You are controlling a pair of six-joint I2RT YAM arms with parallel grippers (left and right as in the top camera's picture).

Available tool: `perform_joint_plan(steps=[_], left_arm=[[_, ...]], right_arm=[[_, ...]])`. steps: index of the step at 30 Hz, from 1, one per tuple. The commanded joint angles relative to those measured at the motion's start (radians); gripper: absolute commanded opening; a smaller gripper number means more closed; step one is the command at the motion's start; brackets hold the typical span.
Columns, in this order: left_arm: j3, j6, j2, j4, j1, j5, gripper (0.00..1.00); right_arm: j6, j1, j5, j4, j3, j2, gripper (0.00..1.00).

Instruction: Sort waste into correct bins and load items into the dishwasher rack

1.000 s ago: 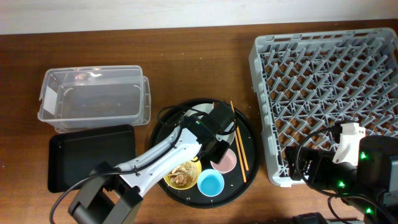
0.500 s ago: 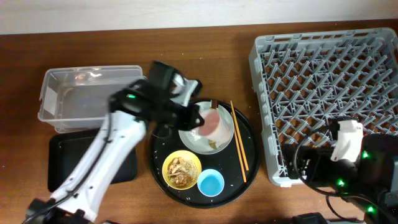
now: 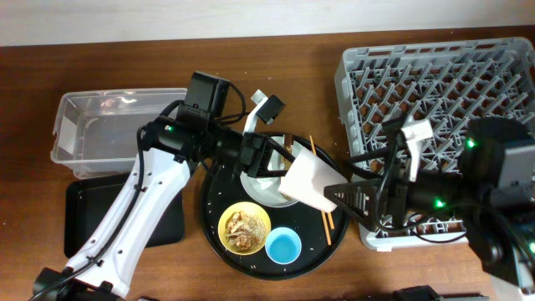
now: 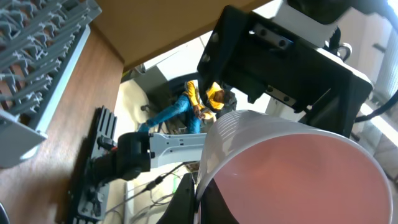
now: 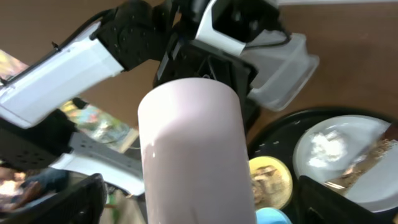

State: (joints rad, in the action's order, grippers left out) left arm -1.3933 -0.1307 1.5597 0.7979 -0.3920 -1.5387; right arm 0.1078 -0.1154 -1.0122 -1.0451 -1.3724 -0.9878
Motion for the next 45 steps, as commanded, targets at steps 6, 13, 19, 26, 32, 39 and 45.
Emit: perform_joint_plan(steps=[6,13,19,26,32,39,45], left_arm=[[-0.013,0.012,-0.011,-0.18,0.0,-0.028,0.01],[-0.013,0.012,-0.011,-0.201,0.0,-0.016,0.0],[-0.013,0.011,-0.011,-0.218,0.0,0.012,0.01],[-0.013,0.012,-0.011,-0.223,0.0,0.069,0.01],[-0.013,-0.066,-0.011,-0.333,0.0,0.069,0.01],[-0.013,-0.067,-0.011,-0.333,0.012,0.021,0.37],[-0.013,-0.066,-0.011,-0.242,0.126,0.017,1.0]], right_arm=[[-0.026,-0.083,-0.103,-0.005,-0.007,-0.029,0.78],[-0.025,-0.083,-0.114,-0.006,-0.007,-0.035,0.61],[-0.026,-0.083,-0.159,-0.006,-0.007,-0.035,0.76],[-0.026,-0.083,-0.159,-0.014,-0.007,-0.035,0.67],[-0.026,-0.121,-0.161,-0.016,-0.007,-0.035,0.68],[-0.022,-0.114,-0.028,0.036,-0.02,0.014,0.57],[0.073,0.026,0.552,-0.296,-0.12,0.103,0.57]])
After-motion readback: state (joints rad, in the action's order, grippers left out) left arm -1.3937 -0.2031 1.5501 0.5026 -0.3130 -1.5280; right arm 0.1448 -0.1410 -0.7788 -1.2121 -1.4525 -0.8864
